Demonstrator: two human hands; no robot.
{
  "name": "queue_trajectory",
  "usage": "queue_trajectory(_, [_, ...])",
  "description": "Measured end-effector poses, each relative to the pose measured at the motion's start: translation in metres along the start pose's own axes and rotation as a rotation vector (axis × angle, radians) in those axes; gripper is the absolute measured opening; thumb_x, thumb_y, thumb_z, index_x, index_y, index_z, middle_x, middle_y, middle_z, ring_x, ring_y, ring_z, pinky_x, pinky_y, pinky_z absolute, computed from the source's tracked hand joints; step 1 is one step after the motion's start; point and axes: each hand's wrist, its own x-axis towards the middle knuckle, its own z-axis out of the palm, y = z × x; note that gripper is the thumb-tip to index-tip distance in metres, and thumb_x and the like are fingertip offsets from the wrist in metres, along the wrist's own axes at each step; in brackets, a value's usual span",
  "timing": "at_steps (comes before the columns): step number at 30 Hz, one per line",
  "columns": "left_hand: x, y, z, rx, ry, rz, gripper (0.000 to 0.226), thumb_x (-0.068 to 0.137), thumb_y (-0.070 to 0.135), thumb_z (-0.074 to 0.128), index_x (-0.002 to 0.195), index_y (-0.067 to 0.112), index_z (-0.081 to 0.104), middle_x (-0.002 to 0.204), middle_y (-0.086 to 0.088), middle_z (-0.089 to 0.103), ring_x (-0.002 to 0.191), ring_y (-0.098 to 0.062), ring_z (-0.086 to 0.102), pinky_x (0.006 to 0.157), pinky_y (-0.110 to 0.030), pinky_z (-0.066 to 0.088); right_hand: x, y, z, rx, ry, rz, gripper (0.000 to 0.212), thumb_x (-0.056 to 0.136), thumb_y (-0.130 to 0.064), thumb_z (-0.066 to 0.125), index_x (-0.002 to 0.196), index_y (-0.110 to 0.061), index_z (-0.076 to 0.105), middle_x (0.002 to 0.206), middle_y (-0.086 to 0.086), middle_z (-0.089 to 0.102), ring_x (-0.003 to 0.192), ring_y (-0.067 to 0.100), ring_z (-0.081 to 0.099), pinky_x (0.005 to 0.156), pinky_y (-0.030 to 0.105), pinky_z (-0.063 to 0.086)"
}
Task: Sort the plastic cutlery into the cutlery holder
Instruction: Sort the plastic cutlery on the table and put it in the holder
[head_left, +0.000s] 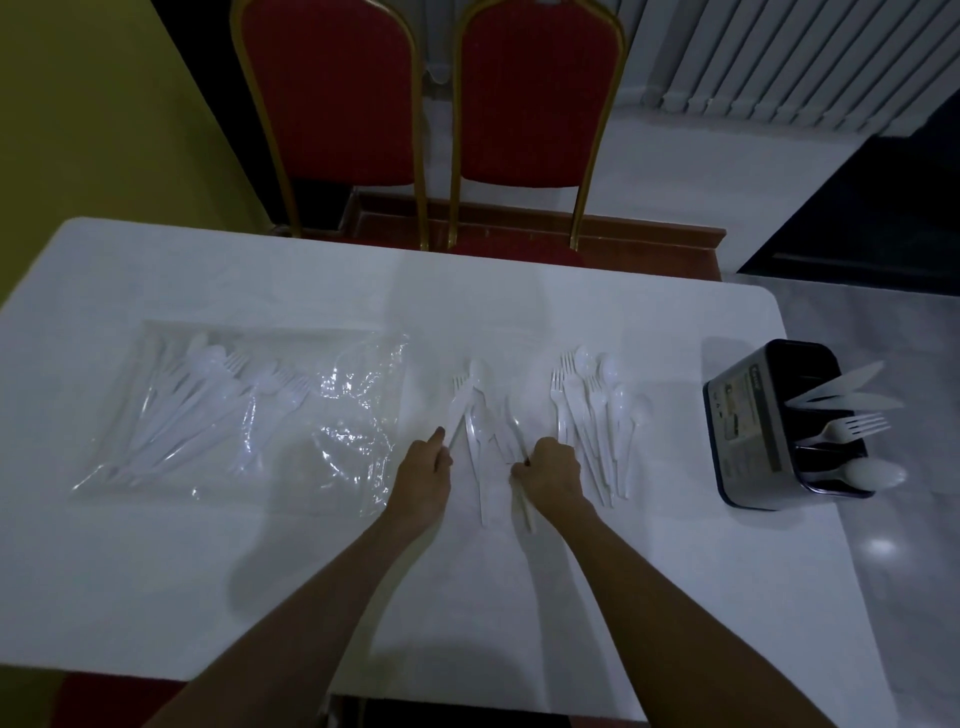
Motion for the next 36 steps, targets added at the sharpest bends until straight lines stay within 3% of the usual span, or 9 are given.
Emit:
queue_trajectory(4, [0.002, 0.006, -0.005, -0.138, -0.02, -0.032, 0.02, 0.097, 0.008, 0.041, 0.092, 0.01, 0.06, 0.079, -0.004, 0.054, 0.066, -0.01, 0.05, 0.061, -0.02, 0.041, -0.011, 0.005, -0.004, 0.002, 0.027, -0.009, 0.038, 0.089, -0.017, 0.061, 0.062, -0.017, 0.034, 0.063, -0.003, 0.039, 0.052, 0.007, 0.037, 0.045, 0.019, 0.028])
queue_trajectory(7, [0.001, 0.01, -0.005, -0.227, -0.034, -0.061, 0.018, 0.095, 0.01, 0.047, 0.082, 0.013, 0.059, 0.066, 0.003, 0.051, 0.051, -0.002, 0.048, 0.053, -0.012, 0.041, -0.015, 0.012, -0.015, 0.015, -0.016, -0.04, 0.028, 0.086, -0.019, 0.066, 0.072, -0.012, 0.043, 0.067, 0.0, 0.044, 0.061, 0.014, 0.047, 0.047, 0.02, 0.032])
queue_trajectory(12, [0.0, 0.029, 0.005, -0.339, -0.01, -0.103, 0.016, 0.094, 0.011, 0.051, 0.099, 0.018, 0.065, 0.077, 0.0, 0.065, 0.061, -0.008, 0.054, 0.056, -0.013, 0.042, -0.023, 0.026, -0.038, 0.196, -0.1, 0.004, 0.027, 0.08, -0.018, 0.072, 0.096, 0.001, 0.06, 0.086, 0.012, 0.065, 0.083, 0.029, 0.067, 0.076, 0.042, 0.057])
queue_trajectory(16, [-0.001, 0.053, 0.016, -0.32, -0.011, -0.095, 0.015, 0.094, 0.018, 0.055, 0.105, 0.018, 0.066, 0.086, 0.002, 0.071, 0.078, -0.014, 0.062, 0.054, -0.016, 0.041, -0.033, 0.04, -0.064, 0.354, -0.147, 0.024, 0.02, 0.083, -0.01, 0.069, 0.092, 0.008, 0.069, 0.078, 0.008, 0.068, 0.07, 0.022, 0.07, 0.08, 0.041, 0.059])
queue_trajectory(19, [0.002, 0.088, 0.031, -0.3, -0.013, -0.024, 0.011, 0.092, 0.019, 0.059, 0.1, 0.019, 0.067, 0.084, 0.006, 0.071, 0.081, -0.013, 0.064, 0.061, -0.017, 0.049, -0.034, 0.047, -0.108, 0.368, -0.042, -0.001, 0.018, 0.084, -0.011, 0.069, 0.088, 0.006, 0.071, 0.076, 0.012, 0.071, 0.068, 0.023, 0.071, 0.076, 0.036, 0.061])
queue_trajectory(23, [0.009, 0.144, 0.061, -0.262, -0.056, 0.15, 0.005, 0.086, 0.02, 0.067, 0.085, 0.024, 0.068, 0.081, -0.002, 0.072, 0.076, -0.019, 0.064, 0.082, -0.039, 0.054, -0.035, 0.052, -0.182, 0.433, 0.193, -0.096, 0.018, 0.082, -0.007, 0.072, 0.068, -0.005, 0.061, 0.064, 0.008, 0.065, 0.061, 0.023, 0.069, 0.059, 0.022, 0.059])
queue_trajectory(27, [0.009, 0.21, 0.111, -0.32, -0.063, 0.269, 0.006, 0.087, 0.014, 0.067, 0.092, 0.011, 0.067, 0.089, -0.008, 0.067, 0.085, -0.021, 0.065, 0.077, -0.026, 0.059, -0.037, 0.071, -0.262, 0.3, 0.46, -0.16, 0.022, 0.082, -0.014, 0.071, 0.065, -0.015, 0.057, 0.065, -0.002, 0.063, 0.053, 0.002, 0.056, 0.05, 0.003, 0.041])
queue_trajectory(31, [0.008, 0.259, 0.163, -0.385, -0.085, 0.306, 0.009, 0.086, 0.01, 0.067, 0.094, 0.009, 0.066, 0.09, -0.009, 0.065, 0.087, -0.022, 0.064, 0.076, -0.026, 0.059, -0.027, 0.103, -0.308, 0.198, 0.666, -0.094, 0.012, 0.085, -0.018, 0.067, 0.08, -0.008, 0.063, 0.069, -0.002, 0.06, 0.054, 0.004, 0.047, 0.049, 0.012, 0.031])
queue_trajectory(36, [0.006, 0.28, 0.211, -0.276, -0.1, 0.38, 0.014, 0.083, 0.012, 0.07, 0.096, 0.009, 0.067, 0.085, -0.005, 0.065, 0.081, -0.02, 0.064, 0.077, -0.03, 0.059, -0.008, 0.133, -0.305, 0.136, 0.653, -0.012, 0.039, 0.081, -0.017, 0.068, 0.053, -0.019, 0.042, 0.051, -0.003, 0.048, 0.046, 0.008, 0.043, 0.044, 0.018, 0.024])
